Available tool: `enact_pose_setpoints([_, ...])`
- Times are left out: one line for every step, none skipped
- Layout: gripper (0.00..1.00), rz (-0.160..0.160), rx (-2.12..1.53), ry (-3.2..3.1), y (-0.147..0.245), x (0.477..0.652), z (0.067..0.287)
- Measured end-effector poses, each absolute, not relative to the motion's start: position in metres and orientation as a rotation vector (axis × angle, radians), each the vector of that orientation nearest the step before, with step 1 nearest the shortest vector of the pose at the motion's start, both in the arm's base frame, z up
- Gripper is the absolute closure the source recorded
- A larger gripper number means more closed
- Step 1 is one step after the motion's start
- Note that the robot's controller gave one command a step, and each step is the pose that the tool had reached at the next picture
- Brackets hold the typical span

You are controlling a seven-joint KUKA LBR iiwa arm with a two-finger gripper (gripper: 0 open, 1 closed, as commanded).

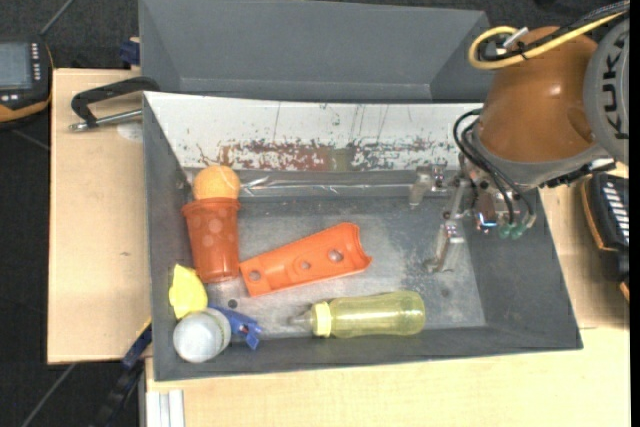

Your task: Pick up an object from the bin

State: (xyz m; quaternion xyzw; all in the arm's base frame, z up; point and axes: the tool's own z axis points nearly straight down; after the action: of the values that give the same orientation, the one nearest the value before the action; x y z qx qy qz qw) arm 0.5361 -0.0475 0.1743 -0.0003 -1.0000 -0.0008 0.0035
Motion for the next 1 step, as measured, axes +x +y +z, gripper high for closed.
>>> enact_pose_setpoints([0.00, -0.001, 0.001, -3.143, -0.0473, 0.5376, 0.1790])
